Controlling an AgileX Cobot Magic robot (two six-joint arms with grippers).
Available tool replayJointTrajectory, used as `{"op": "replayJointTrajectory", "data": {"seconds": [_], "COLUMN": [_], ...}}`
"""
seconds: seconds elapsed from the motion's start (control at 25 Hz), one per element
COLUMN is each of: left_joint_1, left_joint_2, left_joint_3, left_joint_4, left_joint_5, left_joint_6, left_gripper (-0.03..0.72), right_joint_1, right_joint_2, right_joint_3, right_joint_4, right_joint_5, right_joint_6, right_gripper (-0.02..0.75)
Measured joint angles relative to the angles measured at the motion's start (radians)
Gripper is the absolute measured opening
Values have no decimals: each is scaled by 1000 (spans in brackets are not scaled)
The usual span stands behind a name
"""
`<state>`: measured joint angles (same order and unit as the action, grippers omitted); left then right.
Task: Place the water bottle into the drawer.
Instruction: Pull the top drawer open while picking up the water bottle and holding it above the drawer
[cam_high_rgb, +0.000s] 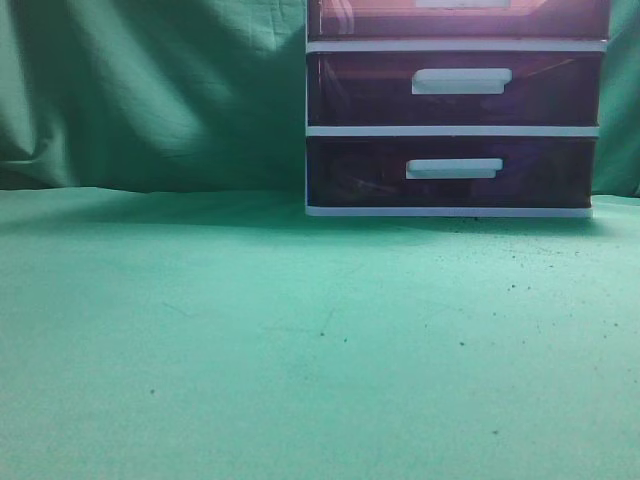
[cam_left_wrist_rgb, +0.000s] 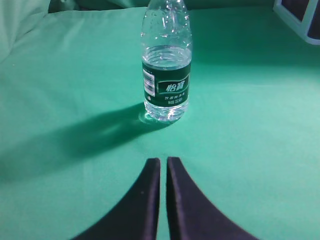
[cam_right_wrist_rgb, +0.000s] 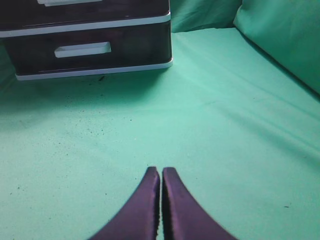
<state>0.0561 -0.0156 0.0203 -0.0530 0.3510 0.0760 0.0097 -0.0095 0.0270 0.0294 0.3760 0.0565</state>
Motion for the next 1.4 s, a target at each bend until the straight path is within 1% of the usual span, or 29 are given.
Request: {"op": "replayJointTrajectory", "data": {"seconds": [0.68,0.76,0.92,1.04,1.24,1.32,1.36,1.4], "left_joint_1": [0,0,0,0,0,0,0,0], "left_joint_2": [0,0,0,0,0,0,0,2], "left_joint_3": [0,2,2,2,2,2,-3,-19], "left_joint_4": [0,-16,-119,-132,-151,-162,-164,-164], "left_joint_5": [0,-39,-249,-343,-429,-522,-534,-504], "left_joint_6": [3,2,2,2,-2,-54,-79,-95], "left_gripper": [0,0,0,0,0,0,0,0], "right_joint_1": [0,0,0,0,0,0,0,0], "right_joint_2": [0,0,0,0,0,0,0,0], "right_joint_3": [0,0,0,0,0,0,0,0], "right_joint_4": [0,0,0,0,0,0,0,0], "right_joint_5": [0,0,0,0,0,0,0,0], "right_joint_6": [0,0,0,0,0,0,0,0], "right_gripper": [0,0,0,0,0,0,0,0]}}
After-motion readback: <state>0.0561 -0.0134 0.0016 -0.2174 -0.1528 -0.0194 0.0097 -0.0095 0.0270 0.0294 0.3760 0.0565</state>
